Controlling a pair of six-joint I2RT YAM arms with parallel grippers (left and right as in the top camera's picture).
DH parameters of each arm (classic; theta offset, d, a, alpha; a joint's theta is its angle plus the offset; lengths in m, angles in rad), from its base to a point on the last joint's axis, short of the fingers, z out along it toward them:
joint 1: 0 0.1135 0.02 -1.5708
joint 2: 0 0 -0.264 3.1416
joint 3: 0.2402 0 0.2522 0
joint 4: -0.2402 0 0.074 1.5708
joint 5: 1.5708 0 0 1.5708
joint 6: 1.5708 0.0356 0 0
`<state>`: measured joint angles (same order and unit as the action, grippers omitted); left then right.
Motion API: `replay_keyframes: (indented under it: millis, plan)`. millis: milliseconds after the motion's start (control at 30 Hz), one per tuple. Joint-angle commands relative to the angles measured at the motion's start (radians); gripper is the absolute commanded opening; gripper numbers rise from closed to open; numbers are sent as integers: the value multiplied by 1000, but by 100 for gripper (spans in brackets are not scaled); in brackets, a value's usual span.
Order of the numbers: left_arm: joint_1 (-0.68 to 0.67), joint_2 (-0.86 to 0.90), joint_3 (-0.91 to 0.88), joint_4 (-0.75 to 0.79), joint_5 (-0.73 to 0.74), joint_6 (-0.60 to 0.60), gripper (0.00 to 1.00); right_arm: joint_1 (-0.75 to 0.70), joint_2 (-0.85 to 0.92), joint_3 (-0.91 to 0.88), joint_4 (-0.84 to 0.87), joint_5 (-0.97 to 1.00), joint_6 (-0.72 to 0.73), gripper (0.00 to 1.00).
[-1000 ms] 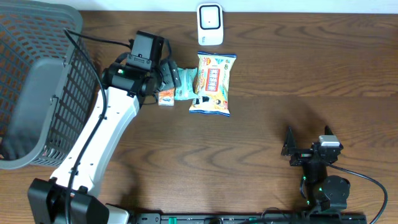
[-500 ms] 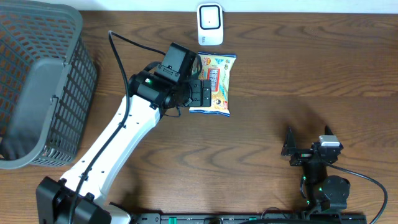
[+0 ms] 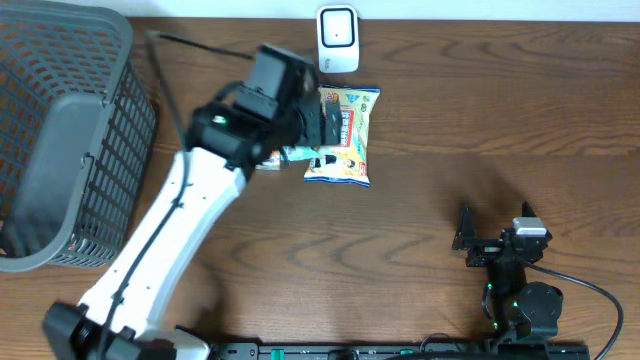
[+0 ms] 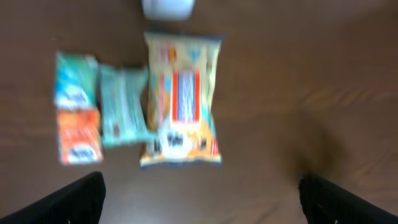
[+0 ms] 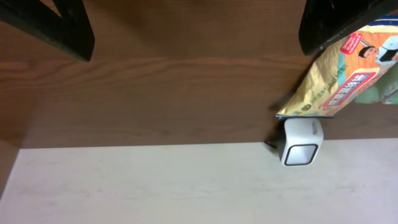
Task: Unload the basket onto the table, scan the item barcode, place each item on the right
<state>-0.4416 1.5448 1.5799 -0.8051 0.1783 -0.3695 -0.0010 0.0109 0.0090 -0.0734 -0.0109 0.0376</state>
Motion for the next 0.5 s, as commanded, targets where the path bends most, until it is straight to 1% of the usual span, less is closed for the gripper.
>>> replay_keyframes:
  millis: [0,200,233,300,400,467]
  plan:
    - [82,-97,56,3,-4,9,98,-5,-5,-3,-2,1,6,99]
    - [267,-227,56,26,-6,8,98,-5,-5,-3,-2,1,6,99]
    - [332,-267,56,30,-6,8,98,-5,-5,-3,-2,1,6,99]
    - [409,-312,56,38,-6,-6,98,-5,-5,-3,-1,1,6,99]
    - [573,-393,56,58,-8,-9,97,-5,-5,-3,-1,1,6,99]
    - [696,-418,56,27,-43,-9,98,-5,-5,-3,-2,1,6,99]
